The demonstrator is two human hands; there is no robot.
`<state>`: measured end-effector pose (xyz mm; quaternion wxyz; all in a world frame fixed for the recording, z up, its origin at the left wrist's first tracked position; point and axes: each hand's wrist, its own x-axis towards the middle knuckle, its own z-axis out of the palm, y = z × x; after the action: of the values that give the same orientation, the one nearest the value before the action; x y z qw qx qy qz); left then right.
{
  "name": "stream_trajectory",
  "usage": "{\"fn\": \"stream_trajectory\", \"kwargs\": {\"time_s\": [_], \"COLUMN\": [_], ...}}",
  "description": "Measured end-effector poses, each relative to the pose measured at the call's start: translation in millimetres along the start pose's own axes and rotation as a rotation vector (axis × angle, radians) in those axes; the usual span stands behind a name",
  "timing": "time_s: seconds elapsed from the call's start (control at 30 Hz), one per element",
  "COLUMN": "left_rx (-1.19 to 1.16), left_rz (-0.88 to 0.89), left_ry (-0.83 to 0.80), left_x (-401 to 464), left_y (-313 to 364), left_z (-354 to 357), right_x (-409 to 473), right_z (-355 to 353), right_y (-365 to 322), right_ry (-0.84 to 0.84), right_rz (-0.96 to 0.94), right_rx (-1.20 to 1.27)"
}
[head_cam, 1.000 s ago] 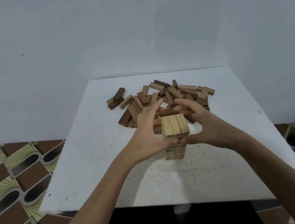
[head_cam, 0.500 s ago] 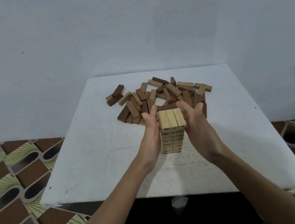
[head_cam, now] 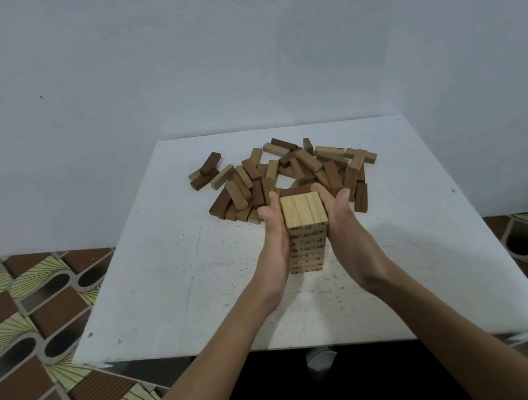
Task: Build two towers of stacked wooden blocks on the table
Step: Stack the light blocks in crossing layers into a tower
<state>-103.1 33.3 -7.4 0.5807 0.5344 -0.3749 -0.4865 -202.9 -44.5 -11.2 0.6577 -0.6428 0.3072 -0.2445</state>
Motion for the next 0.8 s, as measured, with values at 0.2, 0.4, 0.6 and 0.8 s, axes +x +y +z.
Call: {"fn": "stream_trajectory", "kwargs": {"time_s": [0.2,0.4,0.6,0.8], "left_rx": [0.037,0.004,-0.052,-0.062], "left_rz": [0.01,0.017,0.03,0.012], "left_ry": [-0.024,-0.032,-0.02,0.052], "left_x": [0.4,-0.7,1.9,1.3], "left_y": [-4.5,-4.3,-8.1,-7.1], "left_z": [-0.5,-1.2,-2.9,-4.8], "right_x": [-6.5,-6.3,-6.3,7.6], "right_z": [3.0,2.6,4.0,-7.0], "right_y": [-4.1,-3.4,-3.2,7.3], "right_ry": [-0.027,-0.056,-0.039,0.019], "right_rz": [0.029,0.018,0.012,0.015], "right_rx": [-0.004,0.033,0.028,0.008]}}
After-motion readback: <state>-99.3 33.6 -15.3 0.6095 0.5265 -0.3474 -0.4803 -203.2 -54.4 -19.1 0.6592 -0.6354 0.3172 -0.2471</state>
